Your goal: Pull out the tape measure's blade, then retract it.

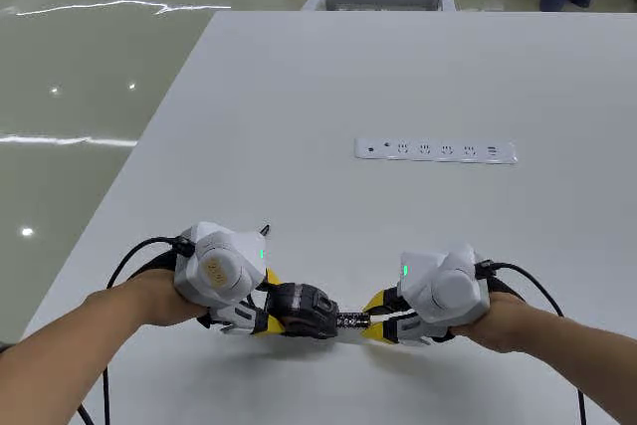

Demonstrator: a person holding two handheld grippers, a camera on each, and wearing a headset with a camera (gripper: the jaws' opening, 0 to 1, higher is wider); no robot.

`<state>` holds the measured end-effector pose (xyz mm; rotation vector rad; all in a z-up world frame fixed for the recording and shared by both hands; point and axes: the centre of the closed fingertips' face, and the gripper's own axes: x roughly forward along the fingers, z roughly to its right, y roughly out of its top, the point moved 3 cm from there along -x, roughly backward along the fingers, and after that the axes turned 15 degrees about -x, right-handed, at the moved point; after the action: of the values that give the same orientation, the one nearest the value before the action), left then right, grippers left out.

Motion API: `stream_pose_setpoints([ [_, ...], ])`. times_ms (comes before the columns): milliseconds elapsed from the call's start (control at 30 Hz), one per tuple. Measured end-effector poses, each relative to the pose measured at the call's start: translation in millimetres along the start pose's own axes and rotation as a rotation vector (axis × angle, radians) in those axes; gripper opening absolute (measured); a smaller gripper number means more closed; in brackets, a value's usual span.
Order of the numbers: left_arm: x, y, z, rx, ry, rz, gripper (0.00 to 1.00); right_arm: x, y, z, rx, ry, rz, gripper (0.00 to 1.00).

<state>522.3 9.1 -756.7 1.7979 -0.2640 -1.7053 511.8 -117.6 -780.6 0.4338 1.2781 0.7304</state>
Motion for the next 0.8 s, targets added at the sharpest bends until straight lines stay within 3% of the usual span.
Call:
stream_pose_setpoints([
  [800, -0.3, 0.3, 0.3, -0.001, -0.002, -0.005, 0.25, -7.9, -5.5, -2.1, -0.002, -0.003, -0.012, 0.12],
])
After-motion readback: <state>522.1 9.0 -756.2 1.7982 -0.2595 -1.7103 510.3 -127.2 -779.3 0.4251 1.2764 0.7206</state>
